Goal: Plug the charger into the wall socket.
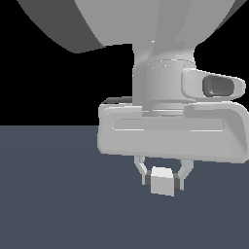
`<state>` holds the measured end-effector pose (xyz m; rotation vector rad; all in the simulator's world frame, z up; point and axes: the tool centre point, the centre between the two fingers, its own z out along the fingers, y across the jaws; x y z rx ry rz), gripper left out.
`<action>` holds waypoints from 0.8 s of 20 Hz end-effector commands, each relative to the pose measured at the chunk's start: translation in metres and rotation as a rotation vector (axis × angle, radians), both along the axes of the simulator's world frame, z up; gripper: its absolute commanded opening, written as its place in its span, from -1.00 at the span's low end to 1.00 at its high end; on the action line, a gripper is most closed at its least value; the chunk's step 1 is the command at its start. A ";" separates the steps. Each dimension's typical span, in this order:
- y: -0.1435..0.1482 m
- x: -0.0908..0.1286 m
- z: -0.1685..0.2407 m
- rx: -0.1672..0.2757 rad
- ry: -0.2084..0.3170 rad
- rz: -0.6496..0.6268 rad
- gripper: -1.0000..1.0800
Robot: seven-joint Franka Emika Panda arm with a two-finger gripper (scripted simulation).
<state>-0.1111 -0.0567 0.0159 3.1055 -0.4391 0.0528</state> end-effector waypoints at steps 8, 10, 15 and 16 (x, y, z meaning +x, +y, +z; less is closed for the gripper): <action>0.030 0.035 0.032 0.000 -0.001 -0.029 -1.00; 0.039 0.046 0.042 0.000 -0.001 -0.039 -1.00; 0.058 0.073 0.065 -0.001 -0.001 -0.062 -1.00; 0.061 0.077 0.068 -0.001 -0.001 -0.065 -1.00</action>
